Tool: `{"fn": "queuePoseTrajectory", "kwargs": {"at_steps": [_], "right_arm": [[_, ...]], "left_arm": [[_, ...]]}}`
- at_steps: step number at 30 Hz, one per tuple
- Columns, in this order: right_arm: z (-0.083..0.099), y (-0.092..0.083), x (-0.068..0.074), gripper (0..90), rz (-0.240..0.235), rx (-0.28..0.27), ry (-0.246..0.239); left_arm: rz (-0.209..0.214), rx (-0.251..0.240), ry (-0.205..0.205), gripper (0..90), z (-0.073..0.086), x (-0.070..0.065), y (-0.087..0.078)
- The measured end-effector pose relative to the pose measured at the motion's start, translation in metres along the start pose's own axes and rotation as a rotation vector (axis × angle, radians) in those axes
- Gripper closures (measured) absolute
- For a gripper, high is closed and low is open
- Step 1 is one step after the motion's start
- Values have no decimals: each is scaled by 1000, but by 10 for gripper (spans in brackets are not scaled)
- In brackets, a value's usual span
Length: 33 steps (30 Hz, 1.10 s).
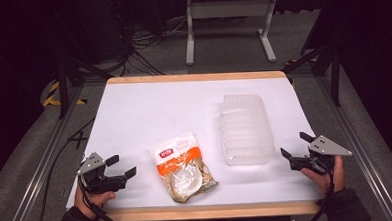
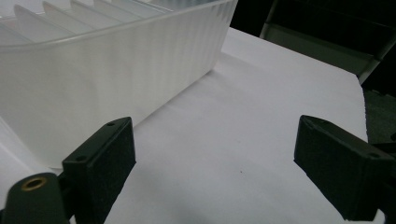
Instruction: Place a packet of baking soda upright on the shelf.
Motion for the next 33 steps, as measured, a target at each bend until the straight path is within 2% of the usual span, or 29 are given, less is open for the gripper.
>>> {"fn": "queuePoseTrajectory", "kwargs": {"at_steps": [1, 4, 7, 8, 11, 15, 18, 22, 25, 27, 28, 29, 30, 33], "right_arm": [[0, 0, 0, 128, -1, -1, 1], [0, 0, -1, 128, 1, -4, 8], [-1, 0, 0, 124, 0, -3, 4], [-1, 0, 1, 125, 0, -4, 0], [-2, 1, 2, 124, -2, -3, -11], [-2, -1, 3, 122, -3, -6, -16], [-1, 0, 2, 122, -2, -4, -12], [-1, 1, 3, 122, -6, -3, -13], [-1, 1, 4, 121, -8, 2, -22], [-1, 2, 5, 121, -10, 6, -26], [-1, 2, 6, 121, -12, 6, -26], [-1, 2, 6, 121, -12, 6, -26], [-2, 2, 6, 120, -13, 7, -26], [-1, 2, 6, 121, -14, 12, -27]], "left_arm": [[18, 4, 11, 175, -1, -2, 1], [71, 5, -3, 216, -1, -7, 3], [73, 27, 11, 214, 0, -10, 8], [56, 41, 23, 209, 0, -11, 10], [43, 36, 48, 209, -1, -13, 13], [51, 53, 46, 184, 0, -18, 20], [74, 60, 52, 173, -3, -25, 27], [115, 87, 41, 167, -5, -34, 39], [152, 105, 11, 167, -11, -39, 51], [153, 107, 14, 174, -13, -40, 54], [167, 115, 9, 176, -14, -41, 56], [177, 132, -10, 176, -14, -43, 61], [169, 149, -10, 175, -14, -44, 64], [208, 164, -6, 178, -17, -48, 72]]}}
Point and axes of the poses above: each handheld gripper's, and its own axes: y roughly forward along the jaws, z roughly out of its underside, x roughly to its left, the point moved 4 cm from there along y, roughly forward along the jaws
